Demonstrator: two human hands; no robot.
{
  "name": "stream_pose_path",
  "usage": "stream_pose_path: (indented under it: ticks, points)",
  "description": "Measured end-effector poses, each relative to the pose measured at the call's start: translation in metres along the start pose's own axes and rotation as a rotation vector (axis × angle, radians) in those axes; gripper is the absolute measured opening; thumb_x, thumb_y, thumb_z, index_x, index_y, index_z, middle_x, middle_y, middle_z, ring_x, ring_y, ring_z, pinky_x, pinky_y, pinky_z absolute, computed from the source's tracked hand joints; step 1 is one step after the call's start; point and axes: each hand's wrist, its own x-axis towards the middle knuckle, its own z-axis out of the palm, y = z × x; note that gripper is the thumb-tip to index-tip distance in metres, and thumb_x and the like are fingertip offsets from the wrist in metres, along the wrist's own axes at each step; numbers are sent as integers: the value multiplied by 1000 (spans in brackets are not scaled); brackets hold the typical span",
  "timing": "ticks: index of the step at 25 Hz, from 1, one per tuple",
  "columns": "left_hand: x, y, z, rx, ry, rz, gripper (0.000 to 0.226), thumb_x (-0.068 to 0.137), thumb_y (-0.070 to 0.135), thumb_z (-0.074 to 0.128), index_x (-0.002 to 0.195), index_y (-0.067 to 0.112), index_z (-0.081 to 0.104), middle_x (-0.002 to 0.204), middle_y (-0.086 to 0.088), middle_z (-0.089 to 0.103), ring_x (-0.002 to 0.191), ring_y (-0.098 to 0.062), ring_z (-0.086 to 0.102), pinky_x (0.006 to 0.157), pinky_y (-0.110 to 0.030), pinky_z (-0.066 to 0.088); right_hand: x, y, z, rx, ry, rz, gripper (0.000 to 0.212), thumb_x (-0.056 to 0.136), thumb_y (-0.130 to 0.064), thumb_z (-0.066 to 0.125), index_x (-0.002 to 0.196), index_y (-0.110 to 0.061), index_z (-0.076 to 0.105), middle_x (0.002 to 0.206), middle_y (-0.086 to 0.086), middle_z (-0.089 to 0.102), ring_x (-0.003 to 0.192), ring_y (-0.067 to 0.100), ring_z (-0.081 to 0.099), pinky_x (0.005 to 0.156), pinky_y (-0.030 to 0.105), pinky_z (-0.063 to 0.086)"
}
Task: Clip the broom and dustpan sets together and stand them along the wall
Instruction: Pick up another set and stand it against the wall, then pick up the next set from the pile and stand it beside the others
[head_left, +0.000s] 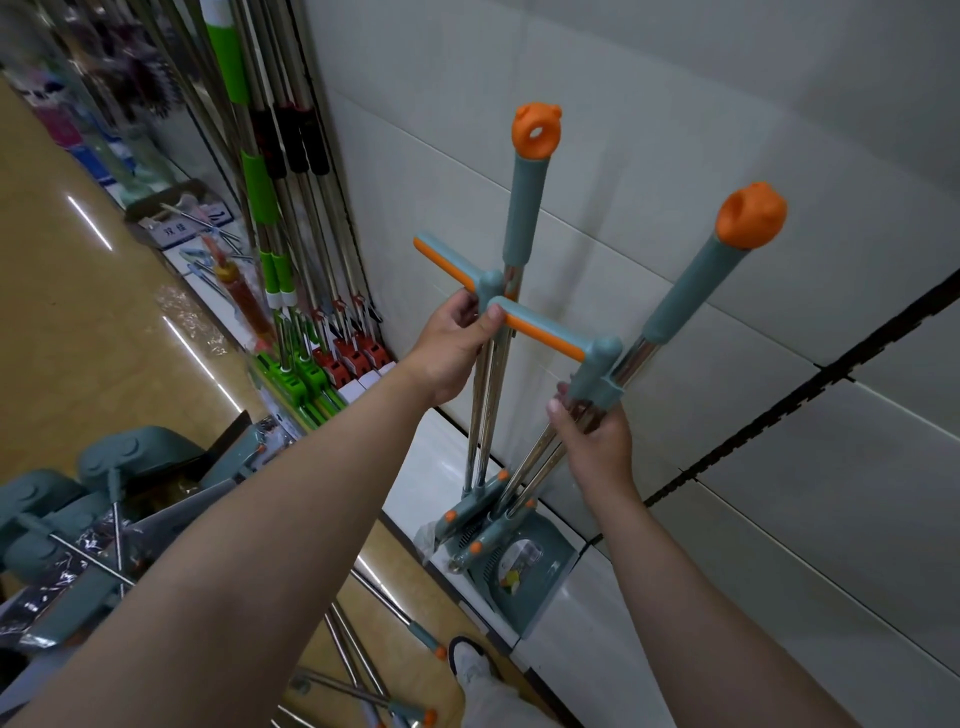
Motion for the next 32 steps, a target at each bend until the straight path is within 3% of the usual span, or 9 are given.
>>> stream_pose_path:
  ticks: [5,9,12,15,20,24,26,29,32]
  points:
    - [5,-2,6,-22,17,35,30,98,16,59,127,14,53,114,2,62,106,-5,60,76,-9,50,0,-2,12,194,67,56,15,84,-22,79,93,-24,67,90,-12,70,90,4,66,85,28,49]
    - [10,-1,6,21,123,60,29,91,26,70,114,21,53,106,3,61,102,-12,58,93,-28,45,-1,1,13,182,-22,85,13,86,-15,76,90,-26,71,86,-20,72,90,-5,67,86,22,49]
    - [7,4,0,86,118,45,32,92,33,67,118,19,55,105,3,59,99,-11,57,89,-24,45,4,-2,16,157,-24,84,12,87,-15,75,88,-27,70,87,-19,72,89,-7,66,85,22,48]
    - [-3,-1,5,158,64,31,32,96,22,63,124,10,54,106,-2,61,96,-12,59,84,-20,51,12,-6,19,186,23,84,14,88,-11,74,89,-24,68,88,-13,70,83,-7,66,83,22,48]
    - [-10,-12,22,224,-21,24,36,97,18,63,129,8,50,110,3,63,94,5,63,81,-10,50,33,-21,39,10,-80,57,20,91,-10,68,103,-26,64,98,-12,69,93,4,65,83,24,48]
    - [-12,-11,11,366,37,9,47,90,21,72,130,12,50,104,8,58,93,4,56,75,-4,46,36,-7,41,-137,-110,122,26,90,-13,66,112,-27,60,101,-9,67,100,16,64,88,31,48]
    - [-14,-20,-1,445,82,-40,50,86,27,76,129,15,53,113,6,60,104,-3,57,84,-11,45,29,11,44,-226,-137,205,35,91,-18,65,125,-23,55,117,-3,66,107,21,61,92,33,47]
    - [-24,-39,-23,520,103,-129,58,84,31,77,135,15,54,132,0,58,122,-19,53,102,-33,45,20,35,50,-372,-180,390,57,92,-27,63,141,-11,41,137,9,57,121,31,57,93,34,45]
    - [-49,-50,-51,514,145,-224,62,87,32,75,141,15,50,136,-3,53,119,-20,55,95,-33,48,10,55,62,-406,-223,546,74,82,-37,65,143,-4,39,140,13,54,122,35,56,97,39,48]
